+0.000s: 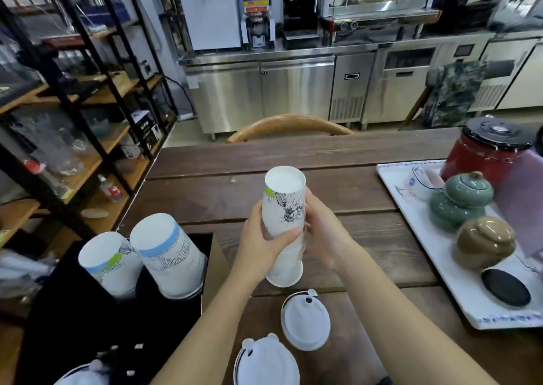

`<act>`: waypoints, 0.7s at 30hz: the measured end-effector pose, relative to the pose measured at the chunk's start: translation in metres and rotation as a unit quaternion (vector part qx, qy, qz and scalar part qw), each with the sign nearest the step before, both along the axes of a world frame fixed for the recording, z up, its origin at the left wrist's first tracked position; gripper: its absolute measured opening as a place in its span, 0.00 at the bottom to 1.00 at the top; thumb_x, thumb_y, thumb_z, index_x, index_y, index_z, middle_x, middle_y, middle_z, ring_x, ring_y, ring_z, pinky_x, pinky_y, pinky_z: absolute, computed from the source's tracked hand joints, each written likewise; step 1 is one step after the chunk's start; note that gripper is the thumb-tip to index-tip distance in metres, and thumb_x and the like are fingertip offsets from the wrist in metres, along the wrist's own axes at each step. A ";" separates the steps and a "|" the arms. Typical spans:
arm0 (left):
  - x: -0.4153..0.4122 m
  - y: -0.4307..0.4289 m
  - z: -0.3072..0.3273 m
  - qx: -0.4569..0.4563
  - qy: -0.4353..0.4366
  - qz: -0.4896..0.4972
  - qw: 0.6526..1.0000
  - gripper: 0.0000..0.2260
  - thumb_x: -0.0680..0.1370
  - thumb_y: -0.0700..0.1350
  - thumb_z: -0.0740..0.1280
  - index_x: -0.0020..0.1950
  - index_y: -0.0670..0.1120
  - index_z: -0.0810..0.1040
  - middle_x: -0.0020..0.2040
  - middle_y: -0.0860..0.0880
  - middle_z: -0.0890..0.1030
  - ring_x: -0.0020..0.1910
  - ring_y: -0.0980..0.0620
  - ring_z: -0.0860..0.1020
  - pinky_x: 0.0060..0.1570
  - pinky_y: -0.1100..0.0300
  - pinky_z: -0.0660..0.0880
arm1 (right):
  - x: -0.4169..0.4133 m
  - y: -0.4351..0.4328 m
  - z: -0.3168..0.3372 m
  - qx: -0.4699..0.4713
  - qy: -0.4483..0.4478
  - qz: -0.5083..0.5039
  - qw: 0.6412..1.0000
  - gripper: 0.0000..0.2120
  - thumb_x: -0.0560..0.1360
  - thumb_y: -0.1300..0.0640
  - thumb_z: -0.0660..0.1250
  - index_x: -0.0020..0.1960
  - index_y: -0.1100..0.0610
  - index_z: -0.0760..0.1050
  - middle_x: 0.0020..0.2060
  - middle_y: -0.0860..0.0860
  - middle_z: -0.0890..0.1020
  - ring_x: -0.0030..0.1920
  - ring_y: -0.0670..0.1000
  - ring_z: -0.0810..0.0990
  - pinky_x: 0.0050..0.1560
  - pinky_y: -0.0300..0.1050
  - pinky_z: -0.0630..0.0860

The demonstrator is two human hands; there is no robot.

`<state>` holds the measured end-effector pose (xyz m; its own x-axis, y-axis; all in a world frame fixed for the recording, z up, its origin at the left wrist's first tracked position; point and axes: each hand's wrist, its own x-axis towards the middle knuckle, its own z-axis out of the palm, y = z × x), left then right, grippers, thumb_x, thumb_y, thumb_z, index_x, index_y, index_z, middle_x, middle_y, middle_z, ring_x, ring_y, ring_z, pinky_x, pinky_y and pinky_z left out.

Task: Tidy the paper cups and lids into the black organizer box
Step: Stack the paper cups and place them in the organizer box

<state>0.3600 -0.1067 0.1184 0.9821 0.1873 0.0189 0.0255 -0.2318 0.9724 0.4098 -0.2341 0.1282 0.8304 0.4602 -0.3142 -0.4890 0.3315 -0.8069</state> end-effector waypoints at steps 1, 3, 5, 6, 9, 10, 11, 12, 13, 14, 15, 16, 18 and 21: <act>0.000 0.001 -0.008 -0.008 0.014 0.000 1.000 0.27 0.61 0.54 0.76 0.55 0.68 0.67 0.63 0.56 0.76 0.62 0.57 0.74 0.64 0.48 0.72 | 0.000 0.000 -0.008 -0.010 0.009 -0.003 1.000 0.22 0.79 0.41 0.55 0.51 0.51 0.83 0.43 0.49 0.88 0.40 0.45 0.86 0.30 0.36 0.79; -0.002 0.003 -0.024 -0.008 0.043 0.001 0.999 0.28 0.62 0.53 0.77 0.56 0.67 0.67 0.63 0.55 0.76 0.62 0.56 0.74 0.64 0.49 0.72 | -0.002 0.001 -0.024 -0.033 0.027 0.004 0.999 0.23 0.79 0.40 0.55 0.52 0.53 0.83 0.44 0.49 0.88 0.41 0.45 0.86 0.31 0.36 0.80; -0.005 0.005 -0.040 -0.003 0.071 -0.001 0.997 0.30 0.64 0.50 0.78 0.60 0.63 0.66 0.65 0.54 0.74 0.63 0.56 0.73 0.64 0.50 0.72 | -0.004 0.003 -0.037 -0.068 0.047 0.013 0.996 0.24 0.78 0.40 0.55 0.56 0.55 0.81 0.49 0.51 0.87 0.44 0.46 0.86 0.37 0.39 0.81; -0.007 0.006 -0.049 0.003 0.087 -0.001 0.996 0.31 0.66 0.49 0.77 0.63 0.60 0.65 0.66 0.53 0.73 0.63 0.55 0.73 0.65 0.50 0.71 | -0.004 0.004 -0.043 -0.082 0.057 0.017 0.995 0.24 0.78 0.40 0.56 0.58 0.56 0.80 0.52 0.53 0.86 0.48 0.48 0.85 0.43 0.43 0.81; -0.013 0.013 -0.069 0.023 0.141 -0.025 0.989 0.34 0.68 0.44 0.76 0.67 0.55 0.62 0.66 0.53 0.72 0.64 0.54 0.71 0.65 0.54 0.70 | -0.001 0.003 -0.057 -0.082 0.088 0.033 0.992 0.26 0.77 0.40 0.58 0.61 0.59 0.78 0.58 0.58 0.82 0.57 0.55 0.82 0.60 0.52 0.76; -0.014 0.017 -0.073 0.024 0.159 -0.041 0.986 0.33 0.69 0.42 0.75 0.67 0.56 0.61 0.65 0.54 0.73 0.63 0.55 0.71 0.63 0.56 0.69 | 0.000 0.001 -0.058 -0.080 0.091 0.037 0.992 0.26 0.77 0.40 0.58 0.60 0.59 0.78 0.56 0.57 0.83 0.57 0.54 0.82 0.58 0.51 0.78; -0.013 0.021 -0.075 0.024 0.177 -0.050 0.983 0.30 0.71 0.38 0.72 0.66 0.58 0.62 0.63 0.55 0.74 0.61 0.56 0.72 0.62 0.56 0.69 | 0.002 0.000 -0.058 -0.093 0.087 0.033 0.991 0.25 0.77 0.40 0.59 0.59 0.59 0.79 0.53 0.55 0.85 0.53 0.51 0.84 0.52 0.45 0.80; -0.012 0.024 -0.077 0.020 0.191 -0.035 0.981 0.27 0.73 0.34 0.67 0.64 0.57 0.64 0.62 0.54 0.75 0.59 0.55 0.73 0.62 0.55 0.70 | 0.003 0.000 -0.057 -0.124 0.073 0.026 0.989 0.25 0.77 0.39 0.59 0.59 0.57 0.79 0.51 0.52 0.86 0.51 0.48 0.84 0.48 0.40 0.80; -0.010 0.026 -0.077 0.009 0.198 0.012 0.980 0.23 0.73 0.32 0.63 0.62 0.55 0.68 0.62 0.52 0.76 0.58 0.54 0.73 0.62 0.52 0.71 | 0.003 0.000 -0.057 -0.177 0.053 0.015 0.983 0.26 0.76 0.37 0.58 0.62 0.55 0.77 0.55 0.50 0.85 0.55 0.46 0.83 0.52 0.37 0.78; -0.008 0.026 -0.076 -0.014 0.203 0.087 0.975 0.19 0.74 0.32 0.60 0.60 0.51 0.71 0.63 0.48 0.77 0.57 0.51 0.73 0.63 0.50 0.71 | 0.003 0.000 -0.059 -0.228 0.035 0.006 0.973 0.29 0.75 0.34 0.57 0.65 0.52 0.75 0.61 0.49 0.81 0.61 0.47 0.79 0.61 0.40 0.72; -0.007 0.025 -0.075 -0.054 0.207 0.163 0.963 0.15 0.76 0.35 0.59 0.59 0.50 0.73 0.64 0.46 0.76 0.57 0.50 0.73 0.64 0.48 0.71 | 0.003 0.001 -0.064 -0.251 0.037 0.001 0.967 0.31 0.73 0.32 0.56 0.67 0.51 0.73 0.66 0.48 0.77 0.67 0.48 0.73 0.69 0.45 0.66; -0.005 0.023 -0.073 -0.106 0.213 0.209 0.948 0.13 0.78 0.40 0.59 0.61 0.50 0.72 0.66 0.46 0.74 0.59 0.49 0.72 0.65 0.46 0.69 | 0.001 0.004 -0.069 -0.248 0.045 -0.005 0.968 0.32 0.73 0.31 0.55 0.69 0.50 0.71 0.69 0.48 0.73 0.69 0.49 0.70 0.72 0.49 0.62; -0.003 0.014 -0.069 -0.182 0.227 0.207 0.934 0.18 0.80 0.52 0.58 0.70 0.55 0.66 0.72 0.51 0.67 0.68 0.49 0.66 0.70 0.44 0.62 | -0.007 0.011 -0.077 -0.224 0.059 -0.033 0.972 0.32 0.72 0.30 0.54 0.70 0.47 0.68 0.71 0.46 0.71 0.70 0.47 0.67 0.73 0.50 0.58; -0.001 0.000 -0.069 -0.256 0.262 0.148 0.919 0.24 0.78 0.64 0.52 0.71 0.56 0.68 0.71 0.53 0.71 0.71 0.50 0.67 0.72 0.47 0.60 | -0.022 0.020 -0.090 -0.174 0.089 -0.042 0.980 0.30 0.72 0.29 0.52 0.63 0.44 0.76 0.65 0.46 0.78 0.66 0.47 0.73 0.72 0.51 0.62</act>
